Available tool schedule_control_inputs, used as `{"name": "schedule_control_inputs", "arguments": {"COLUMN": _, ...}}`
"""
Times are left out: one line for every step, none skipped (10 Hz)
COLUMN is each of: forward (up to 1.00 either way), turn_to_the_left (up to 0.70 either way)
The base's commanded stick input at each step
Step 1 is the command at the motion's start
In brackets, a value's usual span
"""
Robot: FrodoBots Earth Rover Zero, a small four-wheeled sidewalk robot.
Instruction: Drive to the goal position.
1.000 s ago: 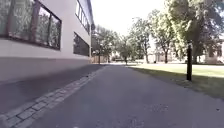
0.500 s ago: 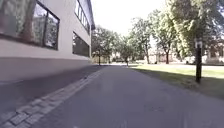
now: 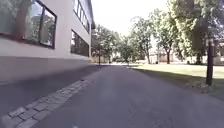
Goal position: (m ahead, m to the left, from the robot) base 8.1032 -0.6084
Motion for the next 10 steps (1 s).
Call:
{"name": "schedule_control_inputs", "arguments": {"forward": 0.85, "turn_to_the_left": 0.0}}
{"name": "schedule_control_inputs", "arguments": {"forward": 0.85, "turn_to_the_left": 0.0}}
{"name": "schedule_control_inputs", "arguments": {"forward": 0.85, "turn_to_the_left": 0.0}}
{"name": "schedule_control_inputs", "arguments": {"forward": 0.85, "turn_to_the_left": -0.14}}
{"name": "schedule_control_inputs", "arguments": {"forward": 0.85, "turn_to_the_left": -0.34}}
{"name": "schedule_control_inputs", "arguments": {"forward": 0.85, "turn_to_the_left": -0.34}}
{"name": "schedule_control_inputs", "arguments": {"forward": 0.85, "turn_to_the_left": -0.34}}
{"name": "schedule_control_inputs", "arguments": {"forward": 0.85, "turn_to_the_left": -0.34}}
{"name": "schedule_control_inputs", "arguments": {"forward": 0.85, "turn_to_the_left": -0.34}}
{"name": "schedule_control_inputs", "arguments": {"forward": 0.85, "turn_to_the_left": -0.14}}
